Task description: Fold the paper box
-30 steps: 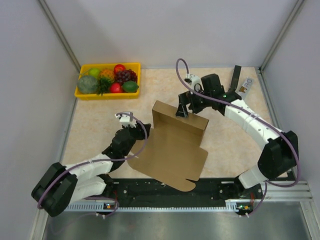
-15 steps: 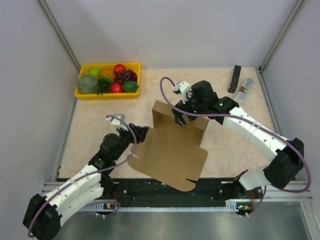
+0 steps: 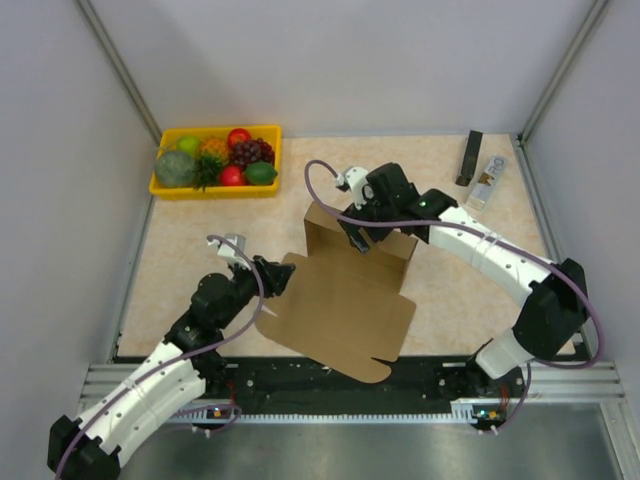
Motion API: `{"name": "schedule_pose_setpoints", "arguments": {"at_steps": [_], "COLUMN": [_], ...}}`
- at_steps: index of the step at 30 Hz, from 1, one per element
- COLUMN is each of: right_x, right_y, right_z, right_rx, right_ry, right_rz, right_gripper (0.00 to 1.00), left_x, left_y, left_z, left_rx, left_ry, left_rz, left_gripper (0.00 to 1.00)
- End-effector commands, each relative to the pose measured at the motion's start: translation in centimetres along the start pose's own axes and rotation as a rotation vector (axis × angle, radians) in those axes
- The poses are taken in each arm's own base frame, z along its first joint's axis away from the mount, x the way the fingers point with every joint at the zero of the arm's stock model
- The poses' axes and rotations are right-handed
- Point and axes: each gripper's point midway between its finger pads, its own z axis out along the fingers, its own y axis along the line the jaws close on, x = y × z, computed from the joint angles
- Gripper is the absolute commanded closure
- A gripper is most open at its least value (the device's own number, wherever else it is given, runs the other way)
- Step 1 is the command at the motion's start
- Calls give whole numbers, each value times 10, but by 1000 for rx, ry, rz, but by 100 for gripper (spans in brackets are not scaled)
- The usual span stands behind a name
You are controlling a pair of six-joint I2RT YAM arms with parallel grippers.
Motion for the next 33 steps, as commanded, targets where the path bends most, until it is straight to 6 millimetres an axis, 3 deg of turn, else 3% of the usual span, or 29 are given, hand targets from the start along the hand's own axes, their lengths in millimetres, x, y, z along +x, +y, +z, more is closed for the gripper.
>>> {"name": "schedule_pose_setpoints", "arguments": {"at_steps": [1,10,11,16,26,33], "right_x": [-26,-26,-26,-24,-13,7], "right_y": [-4,-11,-12,-27,-61,-86], "right_z": [-8,-5,-4,-4,-6,4], "right_rx": [42,75,76,91,32,32], "right_ry": [-58,-50,-49,-48,-89,-73], "right_rz": [6,26,29,94,269,366], "right_gripper": [21,34,36,42,47,47], "left_x": [-21,-37,-31,-41,-29,-14], "left_y": [-17,-34,-29,-22,-7,-1], "left_z": [-4,-12,-14,-18,-24,-31], "left_rx": [40,76,53,-19,-137,-203], "left_ry": [-26,-20,11,7,110,178], "left_rz": [-3,4,2,25,-22,-127], "left_gripper": [43,42,43,41,39,33]}}
